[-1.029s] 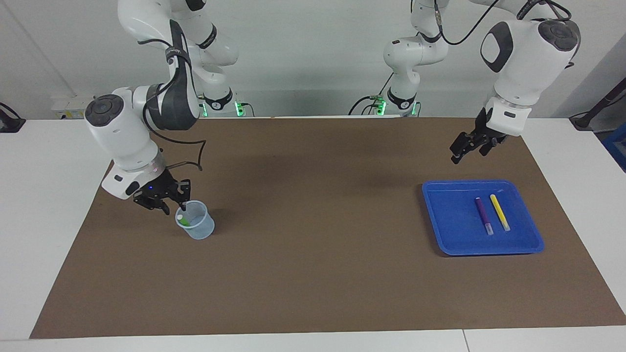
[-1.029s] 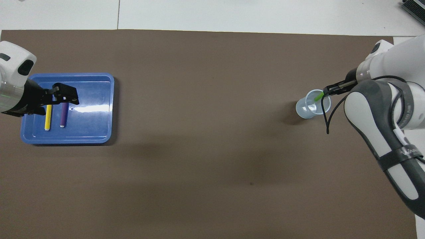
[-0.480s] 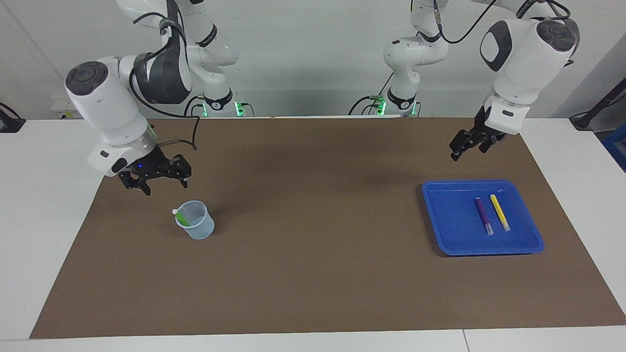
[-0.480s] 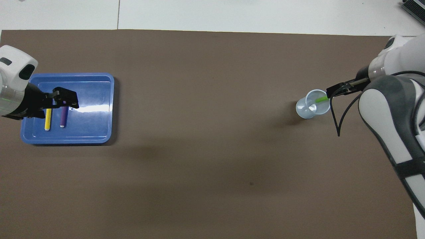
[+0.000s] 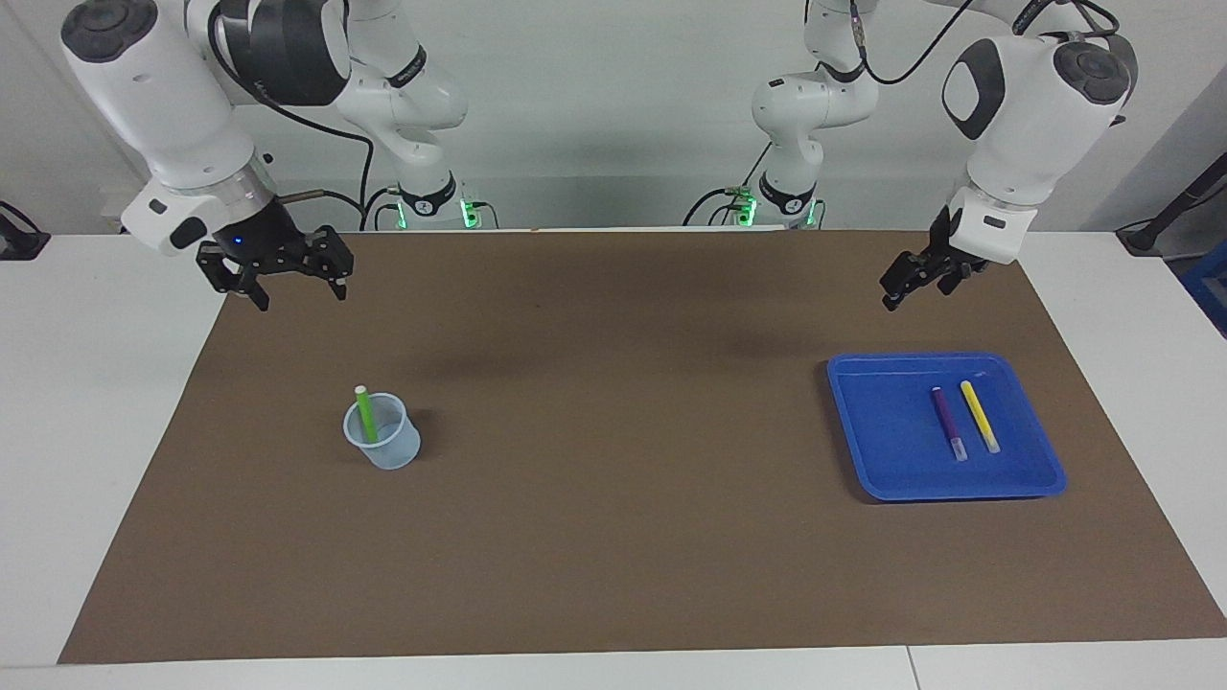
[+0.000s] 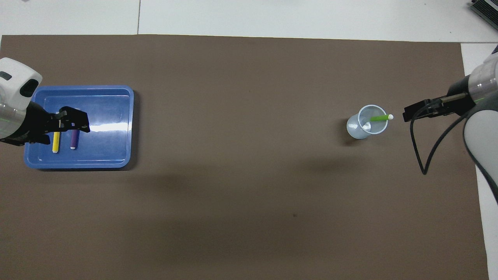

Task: Transfer and insert pens with both arms
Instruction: 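Lower the green pen into the white cup and open the right gripper, then withdraw the right gripper from the cup while the left gripper hovers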

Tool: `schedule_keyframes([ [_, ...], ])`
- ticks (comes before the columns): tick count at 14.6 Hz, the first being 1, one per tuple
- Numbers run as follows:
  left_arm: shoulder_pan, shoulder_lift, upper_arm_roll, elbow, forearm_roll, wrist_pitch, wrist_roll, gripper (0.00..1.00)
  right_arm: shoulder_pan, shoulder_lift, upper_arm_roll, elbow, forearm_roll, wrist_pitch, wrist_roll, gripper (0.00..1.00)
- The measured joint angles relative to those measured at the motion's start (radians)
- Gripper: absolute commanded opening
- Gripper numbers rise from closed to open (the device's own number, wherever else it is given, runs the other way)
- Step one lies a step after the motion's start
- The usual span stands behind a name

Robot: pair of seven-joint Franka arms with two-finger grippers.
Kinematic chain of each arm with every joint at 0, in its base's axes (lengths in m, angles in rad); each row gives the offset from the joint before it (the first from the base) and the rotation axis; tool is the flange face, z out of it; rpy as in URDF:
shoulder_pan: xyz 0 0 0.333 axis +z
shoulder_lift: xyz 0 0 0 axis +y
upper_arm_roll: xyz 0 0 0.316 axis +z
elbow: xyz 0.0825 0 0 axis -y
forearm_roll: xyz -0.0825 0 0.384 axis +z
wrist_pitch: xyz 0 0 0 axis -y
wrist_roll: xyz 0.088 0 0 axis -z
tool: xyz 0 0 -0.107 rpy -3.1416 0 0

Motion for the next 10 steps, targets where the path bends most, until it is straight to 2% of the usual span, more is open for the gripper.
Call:
schedule_keyframes([
  [6,0.011,-0.002,0.002,0.01,0.0,-0.006,0.042,1.0,-0.001,0.012,0.01,-0.008,0.0,-0.016,0.029,1.0],
  [10,0.012,-0.002,0.002,0.083,0.0,-0.094,0.188,1.0,0.022,0.012,0.015,-0.017,0.0,-0.015,0.043,1.0],
])
